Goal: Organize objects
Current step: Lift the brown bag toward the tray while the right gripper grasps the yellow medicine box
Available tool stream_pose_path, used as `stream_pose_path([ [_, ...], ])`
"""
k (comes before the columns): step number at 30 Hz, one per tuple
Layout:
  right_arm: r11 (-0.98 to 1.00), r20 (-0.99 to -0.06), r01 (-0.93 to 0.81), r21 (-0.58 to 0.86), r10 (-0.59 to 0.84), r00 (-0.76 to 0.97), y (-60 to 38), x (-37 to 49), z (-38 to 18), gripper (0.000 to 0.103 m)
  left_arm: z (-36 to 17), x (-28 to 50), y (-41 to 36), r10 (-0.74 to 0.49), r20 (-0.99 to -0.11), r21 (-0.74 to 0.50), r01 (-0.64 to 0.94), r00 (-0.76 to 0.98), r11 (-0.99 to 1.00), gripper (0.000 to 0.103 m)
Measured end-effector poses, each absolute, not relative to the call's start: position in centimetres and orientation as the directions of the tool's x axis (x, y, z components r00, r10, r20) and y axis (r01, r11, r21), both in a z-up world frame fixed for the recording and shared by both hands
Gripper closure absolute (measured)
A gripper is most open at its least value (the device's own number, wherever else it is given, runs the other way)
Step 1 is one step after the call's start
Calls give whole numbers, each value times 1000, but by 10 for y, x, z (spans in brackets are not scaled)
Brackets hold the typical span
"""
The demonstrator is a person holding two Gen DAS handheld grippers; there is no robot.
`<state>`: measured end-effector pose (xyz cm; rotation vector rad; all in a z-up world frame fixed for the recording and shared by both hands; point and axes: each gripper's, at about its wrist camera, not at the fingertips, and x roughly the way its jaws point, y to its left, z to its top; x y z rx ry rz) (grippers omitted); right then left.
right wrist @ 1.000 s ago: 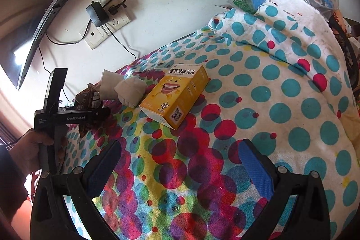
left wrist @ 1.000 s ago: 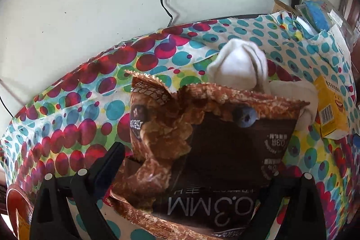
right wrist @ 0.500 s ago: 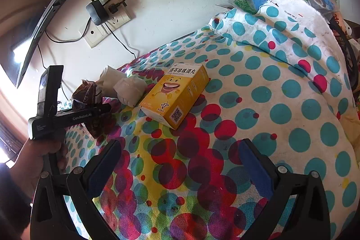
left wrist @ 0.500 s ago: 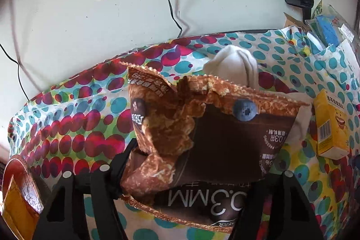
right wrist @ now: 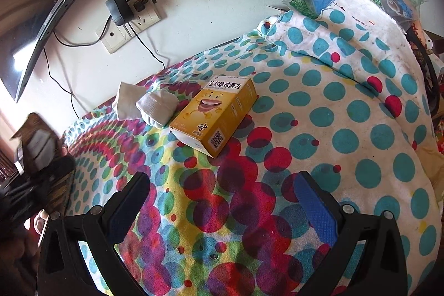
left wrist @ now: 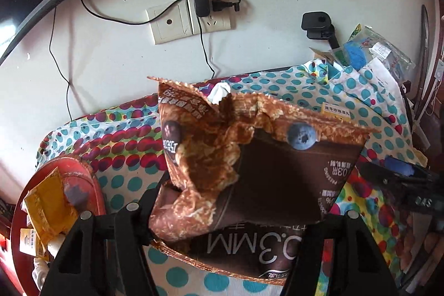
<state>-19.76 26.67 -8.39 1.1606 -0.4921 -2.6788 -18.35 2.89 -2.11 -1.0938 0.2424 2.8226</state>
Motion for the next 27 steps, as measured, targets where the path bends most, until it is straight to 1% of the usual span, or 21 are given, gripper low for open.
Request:
stream_pose_path([
  [5, -943, -691, 32, 332, -266, -672, 262, -199, -86, 0, -6, -141, -2, 42, -646, 51, -99, -762, -994, 37],
  [8, -956, -710, 28, 291, -235, -663, 257, -201, -87, 0, 0, -121, -27, 21, -634, 32, -54, -773, -998, 37],
  [12, -982, -754, 23, 186, -158, -638, 244, -204, -90, 0, 6, -94, -62, -17, -614, 15, 9, -789, -1000, 37],
  [15, -994, -778, 4, 111, -89, -622, 237, -208, -90, 0, 8, -77, -81, -52, -593, 27, 44, -804, -999, 37],
  [18, -989, -764, -22, 143, -96, -639, 238, -214, -82, 0, 8, -68, -97, -82, -579, 38, 74, -811, -997, 37],
  [20, -987, -764, -44, 156, -92, -639, 234, -224, -75, 0, 8, -62, -111, -92, -573, 23, 97, -815, -995, 37],
  [22, -988, -775, -67, 136, -64, -629, 226, -238, -72, 0, 7, -58, -122, -91, -574, -2, 112, -814, -994, 37],
  [25, -990, -771, -84, 109, -31, -636, 208, -255, -64, 0, 8, -50, -132, -104, -562, 0, 126, -821, -992, 37],
  [27, -992, -771, -106, 63, 19, -637, 194, -265, -63, 1, 8, -45, -136, -106, -557, -5, 132, -823, -991, 36],
])
